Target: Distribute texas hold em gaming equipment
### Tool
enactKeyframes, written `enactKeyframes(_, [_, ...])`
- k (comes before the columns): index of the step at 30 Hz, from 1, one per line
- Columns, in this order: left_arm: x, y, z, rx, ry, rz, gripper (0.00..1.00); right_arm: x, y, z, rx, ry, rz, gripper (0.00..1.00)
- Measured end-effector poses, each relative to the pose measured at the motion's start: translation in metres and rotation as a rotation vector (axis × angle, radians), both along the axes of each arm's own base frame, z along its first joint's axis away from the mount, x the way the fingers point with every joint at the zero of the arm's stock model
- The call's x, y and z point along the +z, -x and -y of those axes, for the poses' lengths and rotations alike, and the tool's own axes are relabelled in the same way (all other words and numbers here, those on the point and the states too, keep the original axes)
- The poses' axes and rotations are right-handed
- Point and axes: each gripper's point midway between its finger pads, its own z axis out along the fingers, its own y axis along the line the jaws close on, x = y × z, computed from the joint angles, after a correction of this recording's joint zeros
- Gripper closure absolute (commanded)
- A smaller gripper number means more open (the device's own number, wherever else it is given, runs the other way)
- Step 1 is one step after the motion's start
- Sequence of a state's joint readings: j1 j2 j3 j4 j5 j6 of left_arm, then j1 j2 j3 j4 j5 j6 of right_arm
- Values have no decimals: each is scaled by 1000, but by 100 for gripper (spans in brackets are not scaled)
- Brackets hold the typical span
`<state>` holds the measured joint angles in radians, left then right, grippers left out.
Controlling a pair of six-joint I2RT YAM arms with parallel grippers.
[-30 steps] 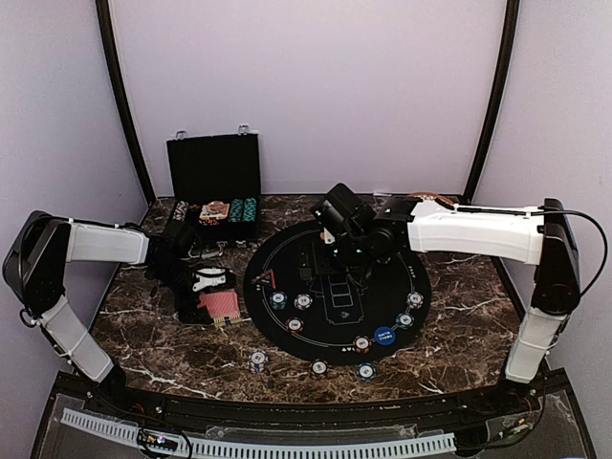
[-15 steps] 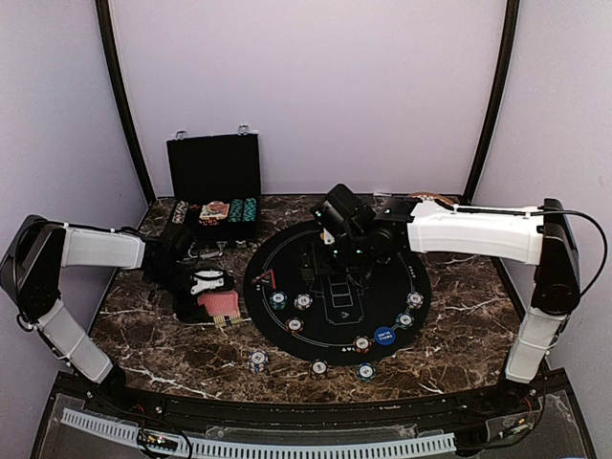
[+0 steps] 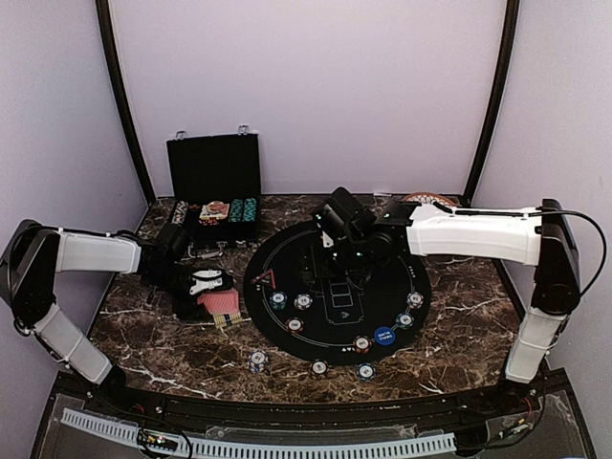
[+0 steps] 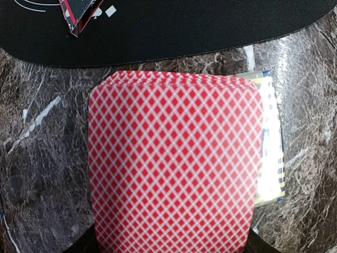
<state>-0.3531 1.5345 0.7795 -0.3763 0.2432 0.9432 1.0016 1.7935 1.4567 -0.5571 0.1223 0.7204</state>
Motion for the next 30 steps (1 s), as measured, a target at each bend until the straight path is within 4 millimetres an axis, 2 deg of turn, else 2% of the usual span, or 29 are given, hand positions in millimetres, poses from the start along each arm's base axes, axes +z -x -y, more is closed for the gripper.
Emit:
enactKeyframes(8, [4, -1, 1, 4, 11, 21, 86, -3, 3, -2, 12, -10, -13, 23])
enactKeyframes(15, [21, -1, 2, 9, 30, 43, 100, 5, 5, -17, 41, -85, -27, 19])
enactKeyframes(21, [49, -3, 9, 20, 78, 51, 100, 15, 14, -43, 91, -244, -77, 12])
enactKeyframes(25, [73, -5, 17, 27, 125, 62, 100, 17, 19, -63, 131, -372, -139, 9])
enactKeyframes(30, [97, 1, 33, 4, 177, 59, 100, 15, 22, -88, 174, -490, -216, 10])
